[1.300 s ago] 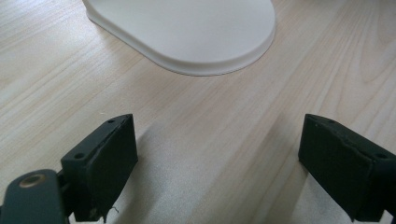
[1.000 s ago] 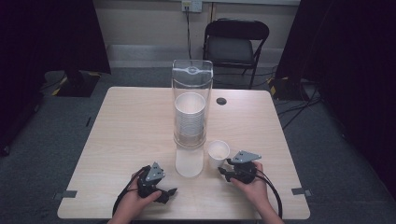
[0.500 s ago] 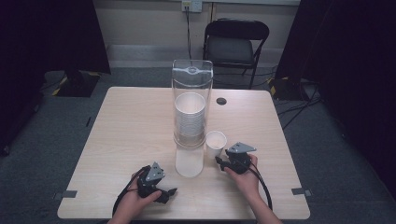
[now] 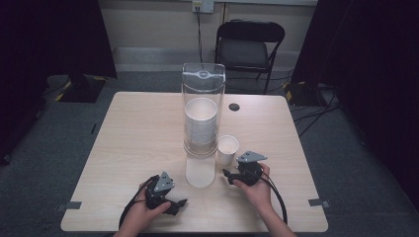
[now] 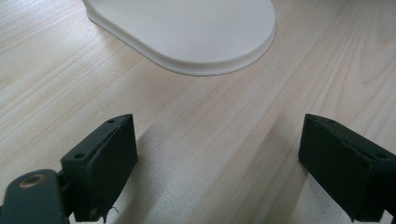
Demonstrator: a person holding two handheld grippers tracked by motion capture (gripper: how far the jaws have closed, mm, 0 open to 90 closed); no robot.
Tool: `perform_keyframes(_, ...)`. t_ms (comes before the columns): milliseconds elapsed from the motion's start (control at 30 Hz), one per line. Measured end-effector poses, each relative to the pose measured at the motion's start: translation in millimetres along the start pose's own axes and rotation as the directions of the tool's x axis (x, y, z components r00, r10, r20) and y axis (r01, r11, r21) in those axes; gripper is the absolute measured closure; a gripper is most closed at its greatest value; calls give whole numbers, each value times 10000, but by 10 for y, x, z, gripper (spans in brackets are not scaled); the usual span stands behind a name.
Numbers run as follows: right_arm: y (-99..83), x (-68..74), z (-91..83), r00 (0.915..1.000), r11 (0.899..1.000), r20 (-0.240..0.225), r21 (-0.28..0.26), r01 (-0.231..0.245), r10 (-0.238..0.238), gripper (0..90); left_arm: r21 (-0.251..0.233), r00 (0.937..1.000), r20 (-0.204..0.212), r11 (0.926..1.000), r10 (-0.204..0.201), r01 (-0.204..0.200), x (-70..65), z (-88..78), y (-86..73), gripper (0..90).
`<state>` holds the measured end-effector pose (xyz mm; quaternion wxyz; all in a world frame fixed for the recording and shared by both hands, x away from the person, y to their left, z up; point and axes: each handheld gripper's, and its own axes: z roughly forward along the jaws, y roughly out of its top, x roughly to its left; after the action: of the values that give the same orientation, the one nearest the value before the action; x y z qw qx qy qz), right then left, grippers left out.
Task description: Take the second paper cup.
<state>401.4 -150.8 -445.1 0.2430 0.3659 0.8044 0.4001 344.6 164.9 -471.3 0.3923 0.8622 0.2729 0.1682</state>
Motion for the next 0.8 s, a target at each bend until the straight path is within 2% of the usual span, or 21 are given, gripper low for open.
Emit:
perform_keyframes(67, 13, 39, -31, 9999, 9998, 5, -49, 173, -173, 250, -3, 10000, -1, 10000, 1, -1, 0, 0, 0, 111)
perform_keyframes(100, 32, 100, -71, 9988, 9996, -431, -198, 210, -219, 255, 0, 10000, 1, 10000, -1, 1, 0, 0, 0, 110)
perform_keyframes(133, 32, 100, -71, 9988, 9996, -431, -198, 210, -219, 255, 0, 10000, 0, 10000, 0, 0, 0, 0, 0, 110)
perform_keyframes(167, 40, 134, -90, 9974, 9995, -710, -293, 82, -103, 254, -4, 10000, -2, 10000, -4, 4, 0, 0, 0, 110)
perform_keyframes(200, 40, 134, -90, 9974, 9995, -710, -293, 82, -103, 254, -4, 10000, -2, 10000, -4, 4, 0, 0, 0, 111)
perform_keyframes(233, 50, 168, -98, 9958, 9993, -905, -356, 100, -132, 252, -5, 10000, -3, 10000, -5, 5, 0, 0, 0, 110)
perform_keyframes(500, 104, 245, -77, 9898, 9989, -1404, -444, 177, -238, 246, 2, 10000, -2, 10000, 1, -1, 0, 0, 0, 110)
perform_keyframes(533, 128, 275, -70, 9866, 9987, -1626, -494, 91, -171, 239, 4, 10000, 0, 10000, 1, -1, 0, 0, 0, 110)
perform_keyframes(800, 281, 389, -84, 9804, 9956, -1925, -910, 243, -415, 235, 5, 10000, -2, 10000, 2, -2, 0, 0, 0, 110)
